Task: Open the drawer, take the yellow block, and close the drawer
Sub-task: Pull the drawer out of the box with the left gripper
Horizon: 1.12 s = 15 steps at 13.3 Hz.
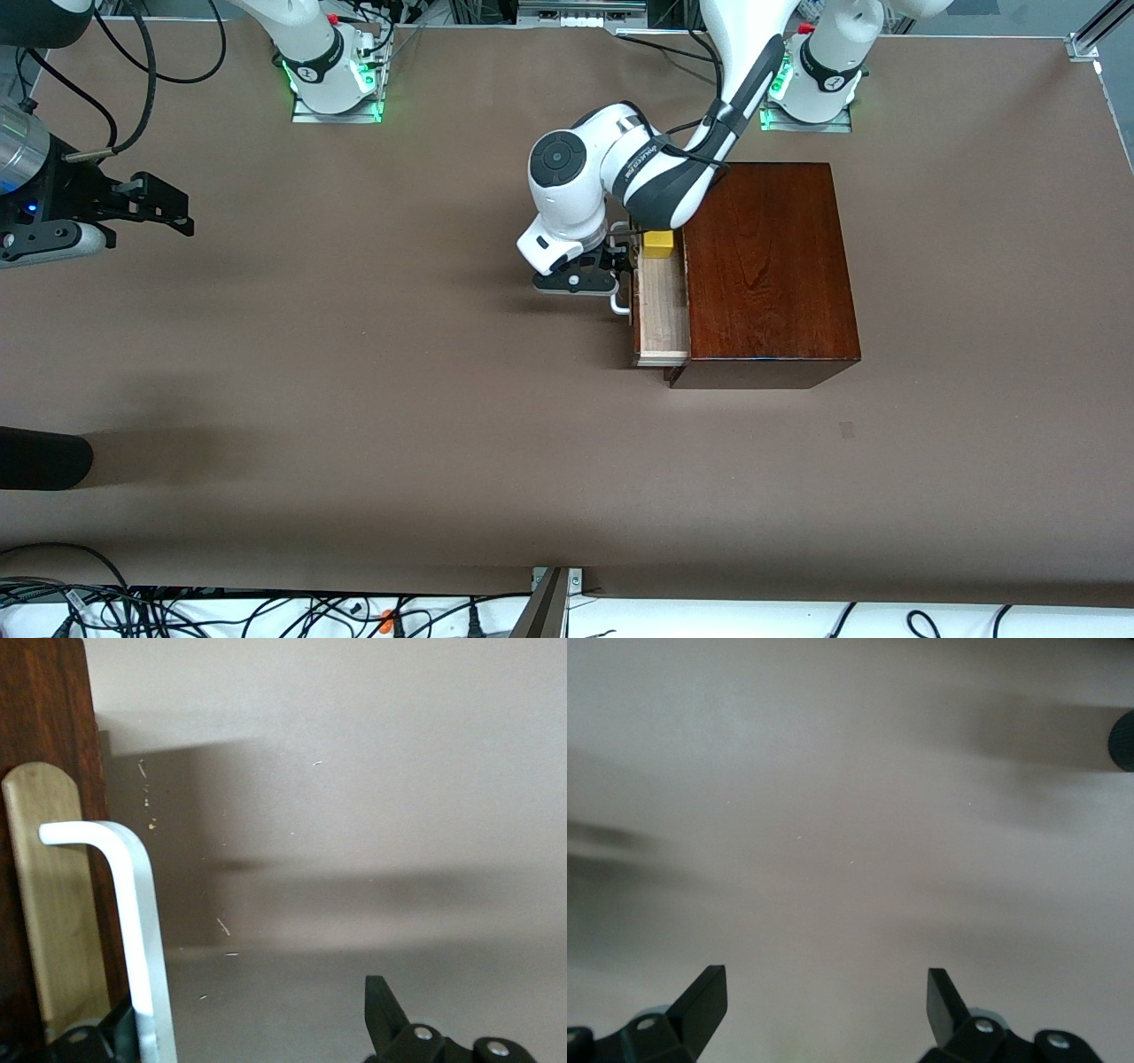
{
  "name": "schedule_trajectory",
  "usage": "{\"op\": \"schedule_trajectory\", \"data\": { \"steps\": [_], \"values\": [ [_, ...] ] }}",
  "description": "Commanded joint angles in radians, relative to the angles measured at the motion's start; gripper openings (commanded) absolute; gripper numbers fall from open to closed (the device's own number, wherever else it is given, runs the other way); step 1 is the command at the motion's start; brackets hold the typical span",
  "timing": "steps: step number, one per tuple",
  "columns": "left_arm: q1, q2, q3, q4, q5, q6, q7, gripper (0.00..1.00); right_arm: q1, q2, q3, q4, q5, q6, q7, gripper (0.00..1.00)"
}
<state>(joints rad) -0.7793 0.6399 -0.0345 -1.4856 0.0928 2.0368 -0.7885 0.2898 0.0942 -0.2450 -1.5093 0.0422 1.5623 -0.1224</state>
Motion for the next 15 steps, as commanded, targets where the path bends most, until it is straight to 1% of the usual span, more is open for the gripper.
{"op": "schedule_trajectory", "data": {
  "steps": [1,7,9,12,13,15],
  "values": [
    [-0.017,0.058,-0.013,0.071,-0.103,0.083,-0.034,1.00,-0.004,0.005,0.000,0.018,0.010,-0.007,0.009,1.00],
    [-0.017,0.043,-0.015,0.073,-0.090,0.069,-0.032,1.00,-0.004,0.005,0.000,0.018,0.010,-0.008,0.007,1.00],
    [-0.020,0.023,-0.015,0.074,-0.085,-0.010,-0.031,1.00,-0.004,0.005,0.000,0.020,0.010,-0.008,0.007,1.00],
    [-0.017,-0.040,-0.013,0.074,-0.081,-0.136,-0.021,1.00,-0.006,0.004,-0.002,0.018,0.010,-0.016,0.004,1.00],
    [-0.009,-0.072,-0.010,0.074,-0.081,-0.176,0.001,1.00,-0.004,0.004,-0.002,0.020,0.010,-0.016,0.004,1.00],
    [-0.005,-0.123,0.001,0.074,-0.082,-0.268,0.116,1.00,-0.004,0.002,0.000,0.018,0.010,-0.019,0.001,1.00]
  ]
}}
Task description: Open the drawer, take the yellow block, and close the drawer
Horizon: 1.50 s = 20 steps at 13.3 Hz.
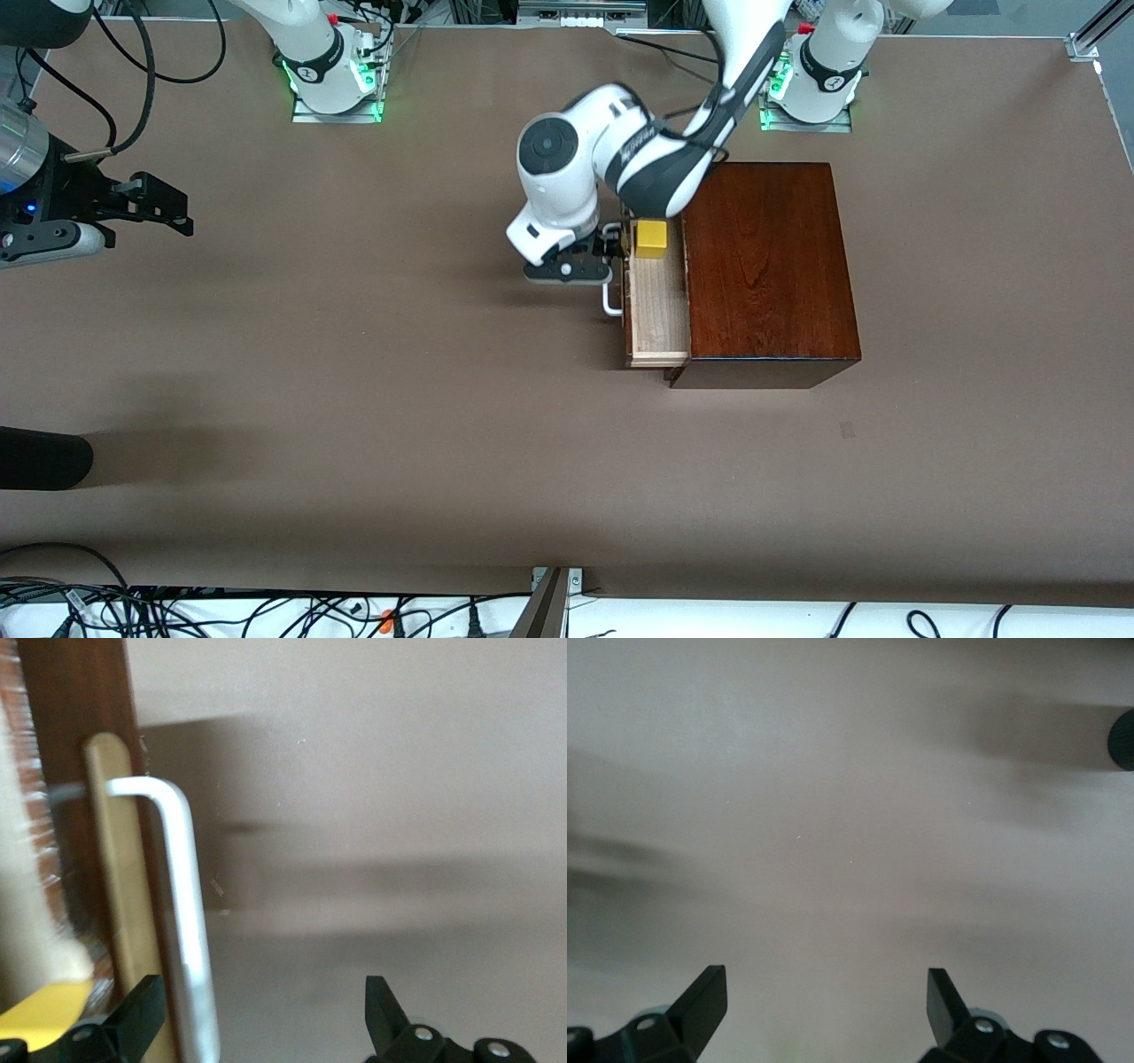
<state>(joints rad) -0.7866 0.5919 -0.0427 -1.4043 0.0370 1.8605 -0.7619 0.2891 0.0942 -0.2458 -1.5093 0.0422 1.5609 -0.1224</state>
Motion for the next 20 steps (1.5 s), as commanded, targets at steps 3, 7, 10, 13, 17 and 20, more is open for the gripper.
{"op": "schedule_trajectory", "data": {
  "steps": [3,7,10,13,17,20],
  "values": [
    [0.076,-0.165,0.020,-0.005,-0.028,-0.184,0.194,1.00,-0.004,-0.001,0.000,0.018,0.011,-0.019,-0.002,1.00],
    [0.263,-0.288,0.018,-0.008,-0.032,-0.274,0.344,1.00,-0.001,-0.005,0.003,0.018,0.013,-0.053,-0.005,1.00],
    [0.406,-0.351,0.018,-0.008,-0.042,-0.352,0.481,1.00,0.016,0.007,0.005,0.018,0.071,-0.039,-0.011,1.00],
    [0.558,-0.379,0.015,-0.007,-0.045,-0.428,0.634,1.00,0.063,0.064,0.005,0.020,0.137,-0.035,-0.075,1.00],
    [0.740,-0.432,-0.013,-0.062,-0.113,-0.382,0.707,1.00,0.258,0.117,0.014,0.020,0.142,0.025,-0.101,1.00],
    [0.777,-0.585,-0.013,-0.305,-0.104,-0.139,0.707,1.00,0.396,0.162,0.056,0.021,0.128,0.152,-0.202,1.00]
  ]
}}
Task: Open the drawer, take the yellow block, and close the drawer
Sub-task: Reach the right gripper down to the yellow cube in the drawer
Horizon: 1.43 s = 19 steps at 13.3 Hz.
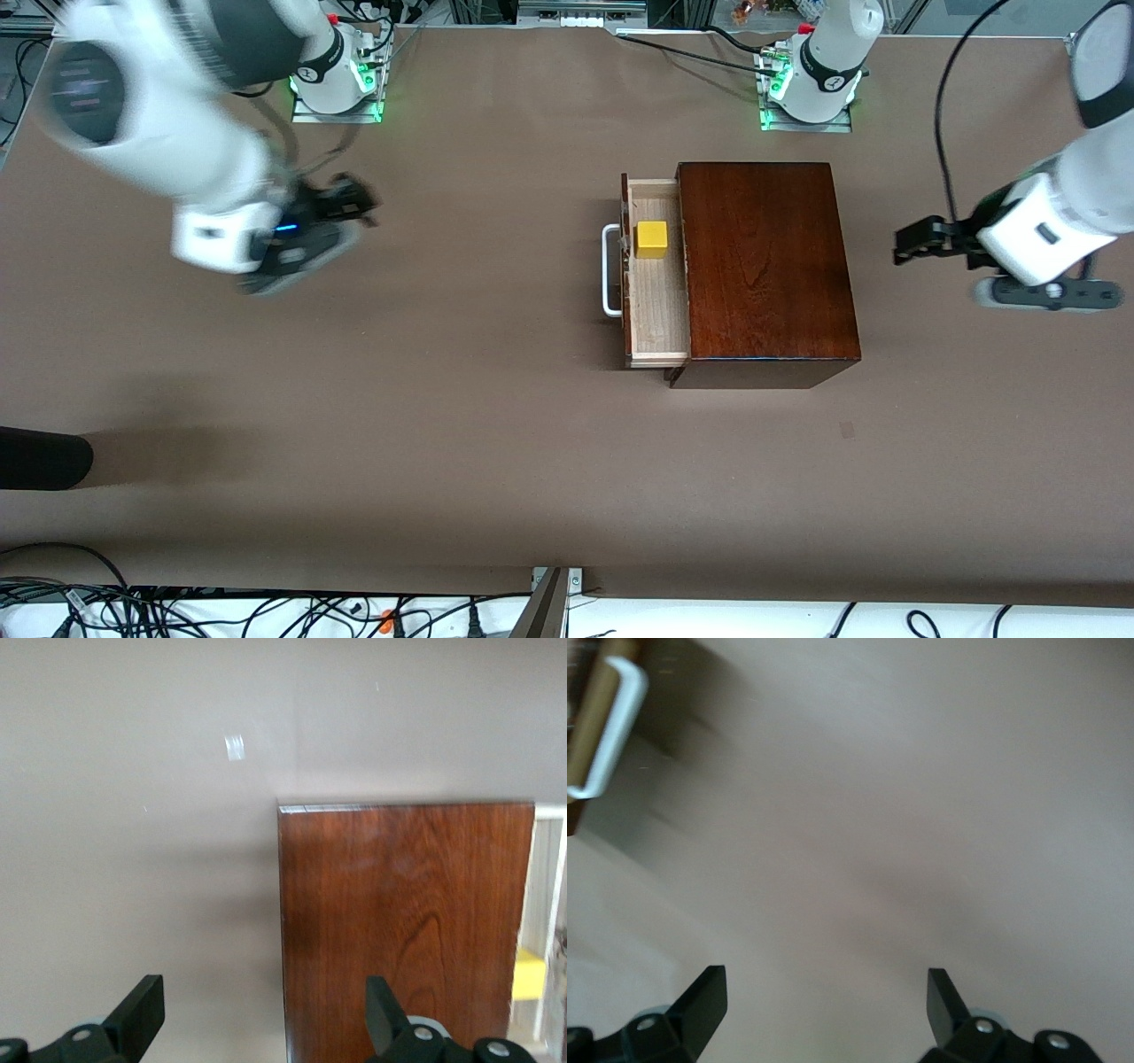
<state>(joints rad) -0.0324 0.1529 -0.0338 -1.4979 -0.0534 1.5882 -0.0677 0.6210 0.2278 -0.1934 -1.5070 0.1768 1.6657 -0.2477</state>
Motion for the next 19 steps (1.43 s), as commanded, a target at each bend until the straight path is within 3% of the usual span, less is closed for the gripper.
{"op": "schedule_trajectory", "data": {
  "steps": [1,3,6,10,12,19],
  "values": [
    [0.022,-0.176,-0.021,-0.241,-0.008,0.142,0.025,1.00,0.112,0.050,0.003,0.019,-0.010,0.080,-0.144,1.00],
    [0.014,-0.177,-0.026,-0.239,0.022,0.127,0.048,1.00,0.184,0.091,0.003,0.021,-0.011,0.178,-0.313,1.00],
    [0.016,-0.159,-0.037,-0.203,0.024,0.090,0.049,1.00,0.293,0.165,0.003,0.046,-0.040,0.267,-0.350,1.00],
    [0.017,-0.156,-0.037,-0.200,0.024,0.087,0.051,1.00,0.365,0.405,0.020,0.310,-0.086,0.287,-0.352,1.00],
    [0.013,-0.147,-0.037,-0.182,0.023,0.085,0.048,1.00,0.381,0.487,0.026,0.388,-0.088,0.296,-0.351,1.00],
    [0.012,-0.135,-0.037,-0.169,0.020,0.075,0.049,1.00,0.462,0.565,0.034,0.444,-0.080,0.352,-0.311,1.00]
  ]
}}
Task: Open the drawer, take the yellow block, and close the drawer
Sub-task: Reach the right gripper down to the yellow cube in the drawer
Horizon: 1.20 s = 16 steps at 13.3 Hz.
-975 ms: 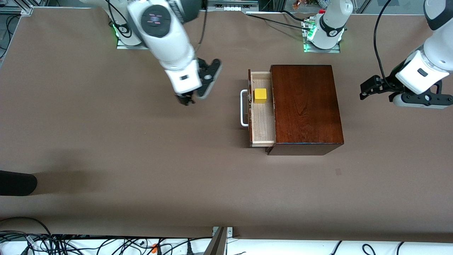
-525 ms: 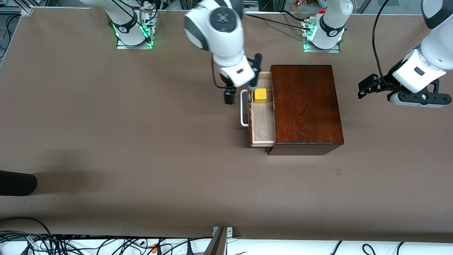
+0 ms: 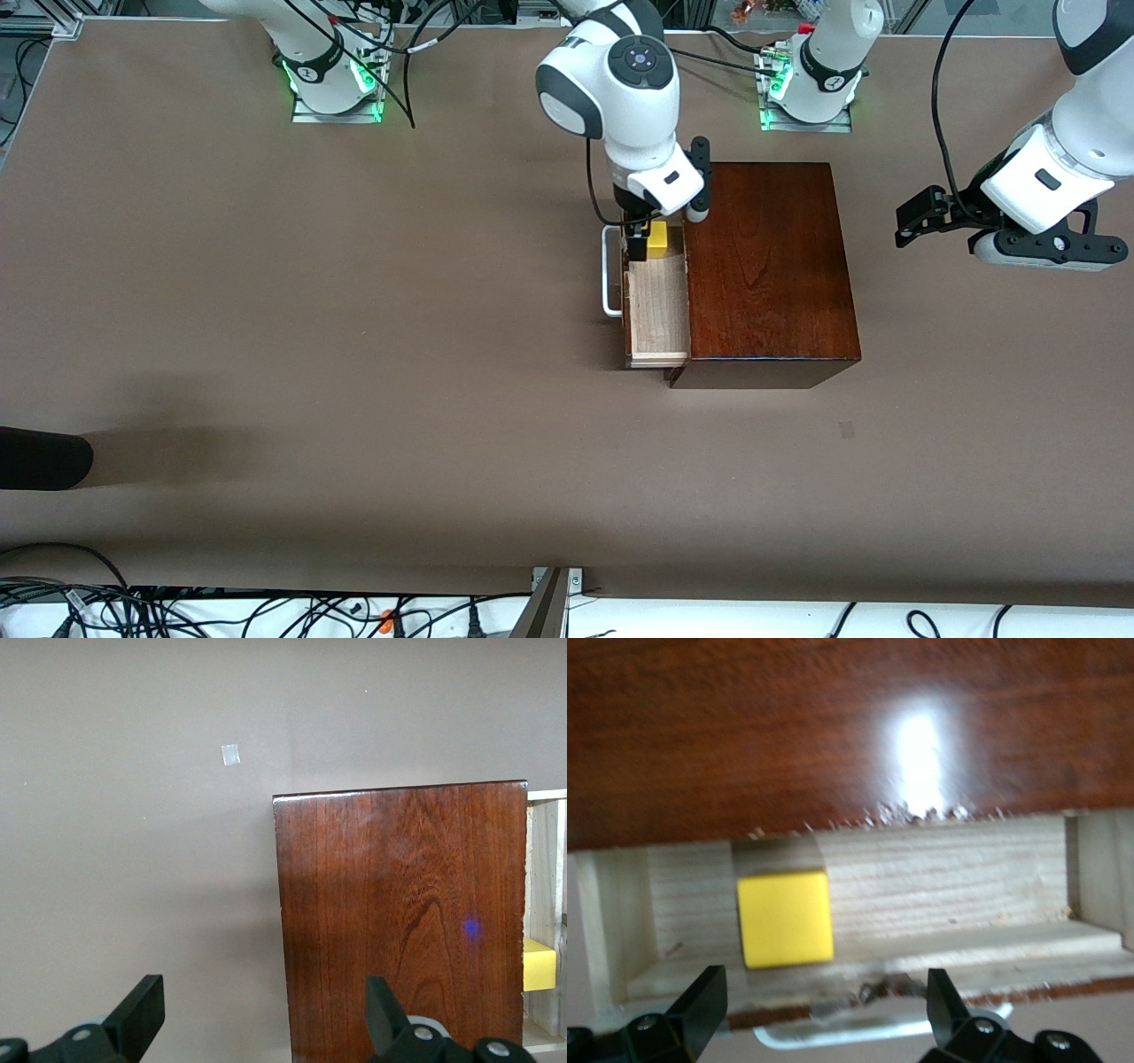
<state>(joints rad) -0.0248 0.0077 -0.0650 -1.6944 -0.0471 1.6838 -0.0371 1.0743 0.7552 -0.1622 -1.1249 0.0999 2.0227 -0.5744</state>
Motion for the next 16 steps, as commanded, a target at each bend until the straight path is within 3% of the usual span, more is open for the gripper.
{"op": "schedule_trajectory", "data": {
  "steps": [1,15,16],
  "values": [
    [0.005,0.011,-0.006,0.028,0.013,-0.021,0.017,1.00,0.028,0.042,0.009,0.062,-0.008,-0.013,0.025,1.00],
    [0.011,0.011,-0.006,0.028,0.007,-0.024,0.019,1.00,0.039,0.113,0.003,0.060,-0.016,0.017,0.025,1.00],
    [0.011,0.011,-0.006,0.028,0.007,-0.024,0.019,1.00,0.036,0.113,0.001,0.060,-0.016,0.019,0.016,0.89]
  ]
}}
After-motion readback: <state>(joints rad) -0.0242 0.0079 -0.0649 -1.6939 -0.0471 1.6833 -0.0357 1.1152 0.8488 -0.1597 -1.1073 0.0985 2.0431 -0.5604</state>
